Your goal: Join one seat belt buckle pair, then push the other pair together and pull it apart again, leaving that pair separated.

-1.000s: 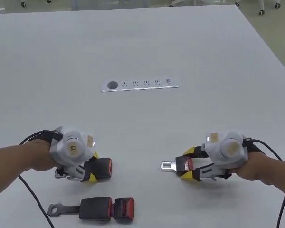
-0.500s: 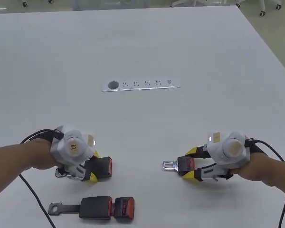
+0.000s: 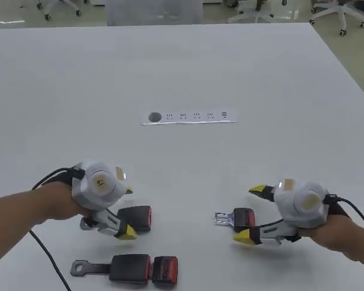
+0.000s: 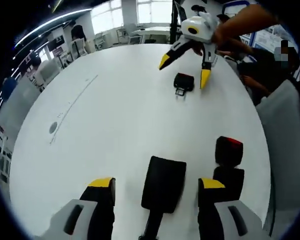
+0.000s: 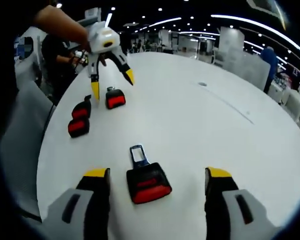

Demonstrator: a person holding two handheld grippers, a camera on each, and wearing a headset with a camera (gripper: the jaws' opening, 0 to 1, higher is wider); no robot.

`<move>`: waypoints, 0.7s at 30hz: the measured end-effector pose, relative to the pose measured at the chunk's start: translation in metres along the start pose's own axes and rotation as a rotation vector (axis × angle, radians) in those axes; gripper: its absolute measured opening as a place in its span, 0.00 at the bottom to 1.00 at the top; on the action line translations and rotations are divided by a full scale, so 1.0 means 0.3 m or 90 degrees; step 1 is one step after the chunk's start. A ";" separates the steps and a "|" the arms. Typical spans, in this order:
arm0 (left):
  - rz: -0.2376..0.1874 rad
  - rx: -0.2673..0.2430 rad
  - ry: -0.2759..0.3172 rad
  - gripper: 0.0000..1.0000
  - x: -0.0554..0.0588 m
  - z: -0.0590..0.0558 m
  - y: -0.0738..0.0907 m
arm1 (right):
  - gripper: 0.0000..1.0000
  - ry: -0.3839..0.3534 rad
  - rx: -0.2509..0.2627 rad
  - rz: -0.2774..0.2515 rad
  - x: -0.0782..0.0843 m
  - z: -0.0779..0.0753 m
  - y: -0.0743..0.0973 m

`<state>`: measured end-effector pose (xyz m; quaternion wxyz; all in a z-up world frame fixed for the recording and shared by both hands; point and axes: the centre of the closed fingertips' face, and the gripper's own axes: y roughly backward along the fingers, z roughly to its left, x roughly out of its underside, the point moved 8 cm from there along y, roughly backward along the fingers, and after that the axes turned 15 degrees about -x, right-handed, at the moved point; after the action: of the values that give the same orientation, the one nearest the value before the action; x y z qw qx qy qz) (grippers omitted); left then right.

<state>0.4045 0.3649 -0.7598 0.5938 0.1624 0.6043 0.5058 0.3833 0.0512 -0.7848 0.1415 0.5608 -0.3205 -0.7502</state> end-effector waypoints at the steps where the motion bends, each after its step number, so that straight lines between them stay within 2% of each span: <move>1: -0.002 -0.008 0.017 0.73 0.001 0.002 0.009 | 0.79 -0.008 0.025 -0.009 -0.007 -0.003 0.011; 4: -0.020 -0.044 0.064 0.77 0.005 0.010 0.041 | 0.84 -0.036 0.072 -0.040 -0.020 0.001 0.027; 6: -0.042 -0.069 0.105 0.80 0.005 0.011 0.068 | 0.88 -0.056 0.107 -0.065 -0.027 0.010 0.038; 7: -0.038 -0.081 0.138 0.81 0.012 0.010 0.086 | 0.89 -0.071 0.129 -0.078 -0.028 0.015 0.045; 9: -0.039 -0.104 0.168 0.85 0.022 0.011 0.107 | 0.90 -0.088 0.156 -0.099 -0.036 0.034 0.055; 13: -0.081 -0.148 0.253 0.91 0.040 0.002 0.171 | 0.94 -0.109 0.196 -0.126 -0.050 0.072 0.068; 15: -0.096 -0.167 0.270 0.93 0.051 -0.003 0.194 | 0.95 -0.115 0.207 -0.140 -0.059 0.092 0.073; 17: -0.093 -0.178 0.272 0.93 0.069 -0.023 0.230 | 0.96 -0.117 0.220 -0.153 -0.070 0.120 0.078; 21: -0.107 -0.196 0.302 0.97 0.109 -0.058 0.289 | 0.99 -0.121 0.236 -0.170 -0.074 0.182 0.084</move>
<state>0.3462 0.4214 -0.7121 0.4935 -0.1028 0.6535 0.5646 0.3360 0.0626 -0.7429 -0.0947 0.5411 -0.3877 -0.7402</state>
